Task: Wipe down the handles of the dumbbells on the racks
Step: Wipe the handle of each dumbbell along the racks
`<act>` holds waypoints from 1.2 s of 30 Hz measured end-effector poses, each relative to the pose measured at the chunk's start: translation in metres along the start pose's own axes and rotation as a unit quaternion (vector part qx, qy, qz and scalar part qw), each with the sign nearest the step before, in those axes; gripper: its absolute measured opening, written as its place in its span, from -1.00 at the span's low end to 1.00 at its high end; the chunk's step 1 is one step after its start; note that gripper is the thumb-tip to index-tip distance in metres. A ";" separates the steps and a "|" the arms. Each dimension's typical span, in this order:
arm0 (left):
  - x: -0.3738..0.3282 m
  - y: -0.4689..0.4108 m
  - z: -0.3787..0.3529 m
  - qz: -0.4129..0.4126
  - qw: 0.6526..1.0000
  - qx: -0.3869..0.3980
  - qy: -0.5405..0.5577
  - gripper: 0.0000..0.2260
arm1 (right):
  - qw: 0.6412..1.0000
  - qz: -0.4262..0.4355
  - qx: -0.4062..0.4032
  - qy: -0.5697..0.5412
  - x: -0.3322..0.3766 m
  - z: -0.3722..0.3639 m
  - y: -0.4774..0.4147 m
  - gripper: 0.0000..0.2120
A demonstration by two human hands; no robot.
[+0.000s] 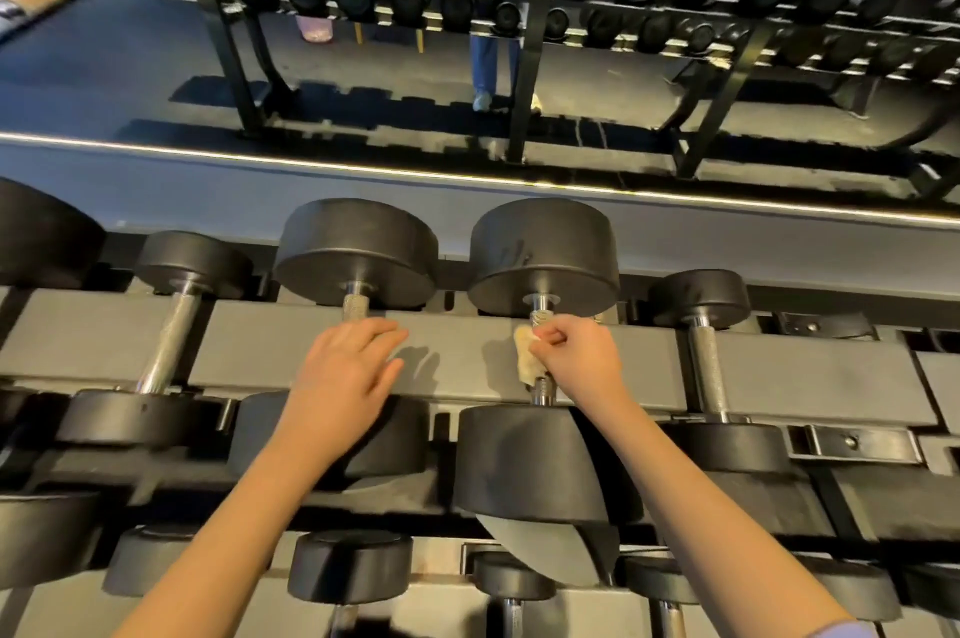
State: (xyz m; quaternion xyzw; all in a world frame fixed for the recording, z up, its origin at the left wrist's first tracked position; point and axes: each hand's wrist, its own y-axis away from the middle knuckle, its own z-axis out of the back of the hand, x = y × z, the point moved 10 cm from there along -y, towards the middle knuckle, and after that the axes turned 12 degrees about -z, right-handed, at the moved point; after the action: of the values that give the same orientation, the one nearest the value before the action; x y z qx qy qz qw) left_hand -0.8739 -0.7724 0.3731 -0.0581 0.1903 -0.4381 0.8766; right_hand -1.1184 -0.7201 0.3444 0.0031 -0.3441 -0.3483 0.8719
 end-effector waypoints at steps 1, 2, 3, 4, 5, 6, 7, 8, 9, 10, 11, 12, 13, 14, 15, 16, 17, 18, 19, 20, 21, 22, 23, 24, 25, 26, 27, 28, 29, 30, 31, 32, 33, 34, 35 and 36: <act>0.010 0.009 0.006 0.021 1.000 -0.008 -0.001 -0.59 | 1.000 0.020 0.000 -0.013 0.014 -0.003 0.004 -0.86; 0.021 0.018 0.011 0.049 0.999 -0.019 0.007 -0.57 | 0.999 0.036 0.008 -0.028 0.028 -0.010 0.008 -0.87; 0.032 0.026 0.016 0.079 0.996 -0.032 0.020 -0.54 | 0.998 0.051 0.021 -0.042 0.042 -0.017 0.014 -0.87; 0.042 0.033 0.019 0.109 0.992 -0.044 0.041 -0.51 | 0.996 0.063 0.035 -0.051 0.053 -0.027 0.018 -0.86; 0.050 0.040 0.020 0.138 0.987 -0.055 0.066 -0.50 | 0.995 0.071 0.053 -0.054 0.063 -0.039 0.023 -0.85; 0.058 0.046 0.021 0.165 0.980 -0.066 0.092 -0.53 | 0.993 0.075 0.070 -0.056 0.071 -0.050 0.026 -0.84; 0.065 0.051 0.021 0.189 0.972 -0.079 0.115 -0.60 | 0.991 0.077 0.087 -0.060 0.077 -0.061 0.030 -0.84; 0.071 0.056 0.019 0.211 0.964 -0.091 0.133 -0.66 | 0.989 0.074 0.106 -0.069 0.081 -0.073 0.032 -0.83; 0.076 0.060 0.018 0.227 0.957 -0.101 0.149 -0.69 | 0.986 0.071 0.127 -0.082 0.085 -0.084 0.035 -0.83; 0.080 0.062 0.016 0.242 0.950 -0.108 0.163 -0.70 | 0.983 0.066 0.144 -0.094 0.088 -0.095 0.037 -0.83; 0.083 0.065 0.014 0.258 0.943 -0.117 0.175 -0.70 | 0.981 0.062 0.156 -0.100 0.091 -0.104 0.039 -0.83; 0.085 0.067 0.013 0.276 0.933 -0.130 0.190 -0.70 | 0.979 0.057 0.165 -0.101 0.093 -0.112 0.040 -0.83; 0.088 0.070 0.013 0.296 0.920 -0.148 0.209 -0.71 | 0.978 0.052 0.172 -0.103 0.096 -0.120 0.040 -0.84; 0.090 0.074 0.014 0.322 0.903 -0.169 0.230 -0.72 | 0.977 0.046 0.179 -0.107 0.098 -0.128 0.040 -0.84; 0.093 0.079 0.015 0.350 0.884 -0.187 0.247 -0.74 | 0.976 0.042 0.181 -0.114 0.101 -0.134 0.039 -0.84; 0.095 0.083 0.014 0.374 0.868 -0.197 0.258 -0.78 | 0.976 0.037 0.178 -0.122 0.104 -0.139 0.038 -0.84; 0.096 0.086 0.012 0.393 0.859 -0.199 0.262 -0.82 | 0.976 0.034 0.171 -0.129 0.106 -0.143 0.036 -0.85; 0.096 0.087 0.012 0.401 0.856 -0.199 0.261 -0.81 | 0.977 0.031 0.163 -0.135 0.109 -0.147 0.033 -0.86; 0.096 0.087 0.011 0.403 0.855 -0.198 0.260 -0.78 | 0.978 0.031 0.157 -0.137 0.112 -0.150 0.030 -0.89; 0.096 0.087 0.011 0.404 0.854 -0.197 0.263 -0.77 | 0.978 0.033 0.154 -0.135 0.115 -0.154 0.028 -0.93; 0.097 0.088 0.011 0.404 0.852 -0.198 0.266 -0.78 | 0.979 0.035 0.154 -0.132 0.116 -0.157 0.026 -0.96; 0.098 0.088 0.009 0.406 0.851 -0.197 0.270 -0.81 | 0.978 0.039 0.158 -0.127 0.117 -0.161 0.024 -0.92; 0.098 0.089 0.008 0.407 0.850 -0.196 0.271 -0.83 | 0.978 0.047 0.167 -0.115 0.117 -0.165 0.024 -0.85; 0.099 0.089 0.008 0.408 0.850 -0.195 0.270 -0.83 | 0.977 0.055 0.180 -0.101 0.116 -0.169 0.025 -0.77; 0.099 0.089 0.008 0.408 0.850 -0.194 0.270 -0.82 | 0.975 0.056 0.196 -0.087 0.115 -0.172 0.027 -0.70; 0.099 0.089 0.008 0.410 0.849 -0.194 0.271 -0.82 | 0.972 0.052 0.214 -0.077 0.113 -0.175 0.029 -0.66; 0.099 0.089 0.008 0.412 0.848 -0.195 0.272 -0.82 | 0.970 0.049 0.227 -0.065 0.112 -0.177 0.031 -0.65; 0.098 0.089 0.009 0.414 0.848 -0.194 0.269 -0.81 | 0.970 0.051 0.232 -0.055 0.113 -0.177 0.032 -0.65; 0.098 0.089 0.009 0.416 0.850 -0.189 0.263 -0.78 | 0.971 0.056 0.229 -0.043 0.115 -0.176 0.033 -0.67; 0.096 0.090 0.008 0.421 0.852 -0.179 0.255 -0.77 | 0.972 0.060 0.222 -0.038 0.116 -0.175 0.033 -0.69; 0.095 0.092 0.007 0.426 0.855 -0.168 0.243 -0.76 | 0.974 0.062 0.212 -0.039 0.117 -0.173 0.033 -0.71; 0.094 0.094 0.006 0.428 0.860 -0.158 0.227 -0.74 | 0.976 0.064 0.202 -0.047 0.119 -0.171 0.032 -0.73; 0.092 0.095 0.006 0.424 0.868 -0.152 0.210 -0.71 | 0.978 0.065 0.190 -0.059 0.120 -0.169 0.030 -0.76; 0.090 0.097 0.006 0.417 0.873 -0.153 0.199 -0.69 | 0.980 0.064 0.175 -0.076 0.120 -0.167 0.028 -0.79; 0.089 0.099 0.006 0.413 0.875 -0.157 0.197 -0.68 | 0.981 0.063 0.158 -0.094 0.121 -0.164 0.026 -0.81; 0.089 0.100 0.006 0.412 0.873 -0.163 0.201 -0.68 | 0.982 0.064 0.142 -0.109 0.123 -0.161 0.025 -0.81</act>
State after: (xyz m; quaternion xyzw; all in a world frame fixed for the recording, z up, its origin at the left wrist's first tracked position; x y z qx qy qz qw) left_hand -0.7486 -0.7820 0.3262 -0.0268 0.4381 -0.0019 0.8985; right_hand -0.9425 -0.8135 0.3009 0.0671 -0.4829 -0.2375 0.8402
